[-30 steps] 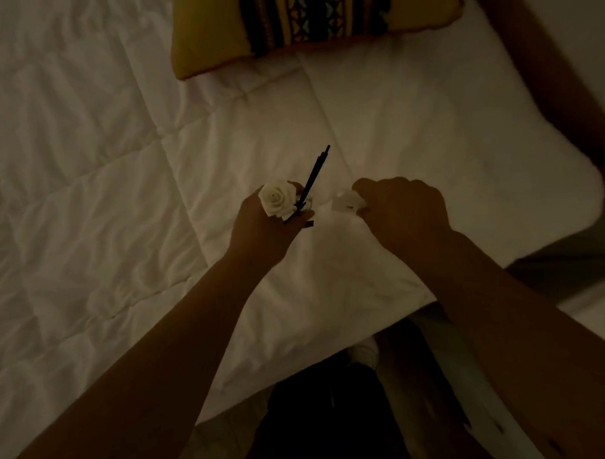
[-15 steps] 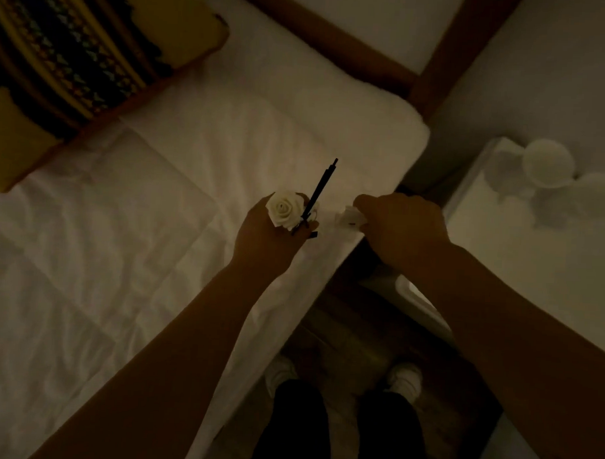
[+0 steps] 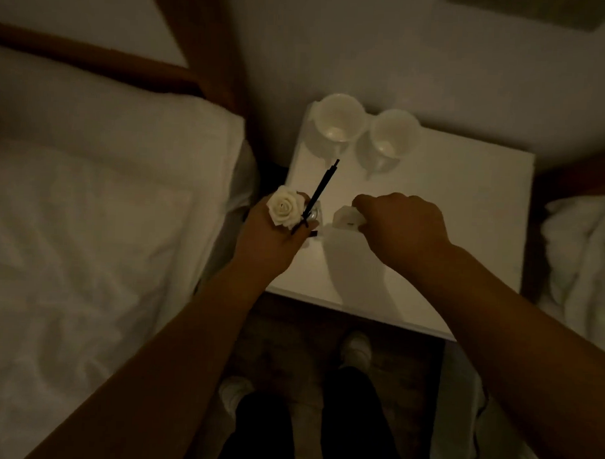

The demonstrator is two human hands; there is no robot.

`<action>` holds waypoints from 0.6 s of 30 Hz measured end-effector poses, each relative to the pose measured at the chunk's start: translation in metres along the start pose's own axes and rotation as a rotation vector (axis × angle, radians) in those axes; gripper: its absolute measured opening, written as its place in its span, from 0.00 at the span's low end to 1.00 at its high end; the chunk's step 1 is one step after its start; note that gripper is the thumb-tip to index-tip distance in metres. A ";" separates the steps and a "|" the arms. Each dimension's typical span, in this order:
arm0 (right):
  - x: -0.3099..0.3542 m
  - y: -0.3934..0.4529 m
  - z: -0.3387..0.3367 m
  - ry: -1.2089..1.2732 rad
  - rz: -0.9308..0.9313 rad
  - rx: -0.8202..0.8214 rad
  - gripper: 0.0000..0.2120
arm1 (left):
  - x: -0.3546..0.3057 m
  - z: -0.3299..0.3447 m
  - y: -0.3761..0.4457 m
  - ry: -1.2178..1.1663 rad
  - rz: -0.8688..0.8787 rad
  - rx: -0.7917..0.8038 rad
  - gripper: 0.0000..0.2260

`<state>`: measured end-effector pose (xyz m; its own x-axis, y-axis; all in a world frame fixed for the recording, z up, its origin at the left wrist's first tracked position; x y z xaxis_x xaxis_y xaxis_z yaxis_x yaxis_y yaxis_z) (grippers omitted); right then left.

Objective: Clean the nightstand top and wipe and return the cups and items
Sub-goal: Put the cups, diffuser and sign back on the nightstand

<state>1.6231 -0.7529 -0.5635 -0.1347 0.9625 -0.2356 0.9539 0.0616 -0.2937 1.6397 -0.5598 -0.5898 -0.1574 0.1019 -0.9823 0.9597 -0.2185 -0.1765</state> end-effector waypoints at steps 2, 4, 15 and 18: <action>-0.040 -0.009 0.014 0.006 0.050 0.006 0.07 | -0.008 0.041 0.012 0.037 0.042 0.069 0.12; -0.064 -0.012 0.024 0.015 0.072 0.009 0.07 | -0.012 0.066 0.021 -0.005 0.036 0.100 0.11; -0.172 -0.011 0.076 0.048 0.174 0.075 0.08 | 0.006 0.199 0.082 -0.057 -0.025 0.195 0.09; -0.187 -0.005 0.090 0.051 0.166 0.033 0.09 | 0.017 0.218 0.097 -0.020 -0.060 0.176 0.12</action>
<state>1.6189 -0.9569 -0.6016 0.0390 0.9709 -0.2362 0.9523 -0.1077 -0.2854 1.6796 -0.7910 -0.6371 -0.2196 0.1006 -0.9704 0.8934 -0.3789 -0.2414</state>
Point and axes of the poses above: each hand's wrist, its own y-axis towards the middle knuckle, its own z-axis out of the palm, x = y × z, the point moved 2 cm from there along y, towards the middle knuckle, and after that the axes turned 14 degrees about -y, right-handed, at the moved point
